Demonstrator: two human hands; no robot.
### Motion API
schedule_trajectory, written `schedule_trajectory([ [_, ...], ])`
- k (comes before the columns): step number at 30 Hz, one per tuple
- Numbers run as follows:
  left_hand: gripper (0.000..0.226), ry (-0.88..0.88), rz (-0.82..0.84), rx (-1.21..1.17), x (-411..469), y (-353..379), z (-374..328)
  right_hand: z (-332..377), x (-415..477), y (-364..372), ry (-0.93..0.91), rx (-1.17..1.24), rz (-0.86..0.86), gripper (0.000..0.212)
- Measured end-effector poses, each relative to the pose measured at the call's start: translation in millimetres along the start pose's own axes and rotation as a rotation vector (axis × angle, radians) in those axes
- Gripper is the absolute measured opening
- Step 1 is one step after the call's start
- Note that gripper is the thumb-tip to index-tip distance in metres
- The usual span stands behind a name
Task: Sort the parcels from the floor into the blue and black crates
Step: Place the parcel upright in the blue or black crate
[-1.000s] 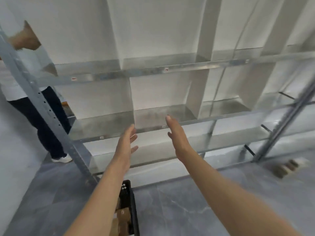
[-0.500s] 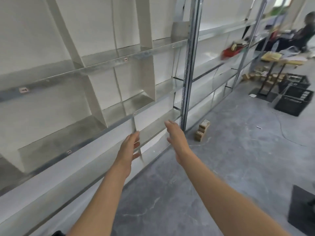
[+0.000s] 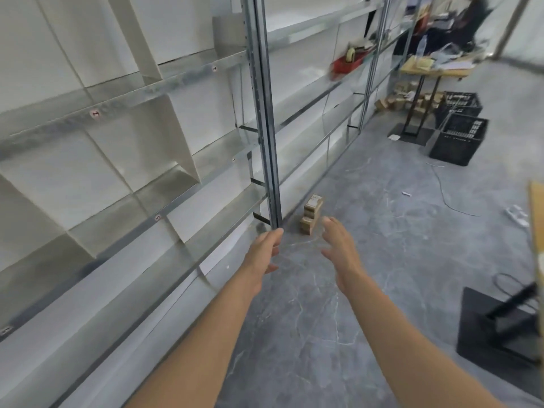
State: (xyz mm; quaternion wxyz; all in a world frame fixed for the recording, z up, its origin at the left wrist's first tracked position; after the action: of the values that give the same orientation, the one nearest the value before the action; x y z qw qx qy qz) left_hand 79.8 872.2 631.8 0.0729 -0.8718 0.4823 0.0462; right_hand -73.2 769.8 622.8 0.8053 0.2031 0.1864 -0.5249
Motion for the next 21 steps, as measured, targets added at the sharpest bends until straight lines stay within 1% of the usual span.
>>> schedule_trajectory([
  [5,0.03,-0.063,0.074,0.024,62.3,41.8,19.2,15.7,50.5,-42.5,0.047,0.029,-0.088,0.021],
  [6,0.027,-0.075,0.085,0.021,77.1,48.9,22.4,19.2,62.4,-47.7,0.053,0.023,-0.102,0.02],
  [7,0.023,-0.086,0.093,0.017,92.9,54.7,25.9,22.6,75.8,-52.3,0.062,0.017,-0.11,0.027],
  [9,0.021,-0.103,0.109,0.016,126.7,64.4,32.6,29.3,105.5,-60.0,0.09,0.026,-0.139,0.051],
  [11,0.022,-0.118,0.134,0.021,164.3,72.0,39.7,37.5,138.7,-65.9,0.112,0.05,-0.165,0.061],
  [14,0.019,-0.155,0.148,0.023,225.4,75.5,51.5,51.8,188.9,-67.7,0.138,0.048,-0.209,0.062],
  [18,0.032,-0.251,0.177,0.014,301.9,77.5,61.8,72.6,249.1,-63.3,0.193,0.056,-0.262,0.06],
  [21,0.036,-0.271,0.208,0.035,354.4,81.4,63.4,88.6,291.9,-61.4,0.205,0.063,-0.29,0.059],
])
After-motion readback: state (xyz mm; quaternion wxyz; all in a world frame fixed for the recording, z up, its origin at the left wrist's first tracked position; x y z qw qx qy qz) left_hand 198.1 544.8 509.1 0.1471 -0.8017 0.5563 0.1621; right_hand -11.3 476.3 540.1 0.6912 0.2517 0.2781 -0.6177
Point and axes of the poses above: each hand's wrist, its own x-axis towards the middle knuckle, its own y-axis out of the palm, z = x × y, the point moved 5 cm from there along x, towards the middle knuckle, and after that the axes turned 15 degrees about y, right-handed, at the moved point
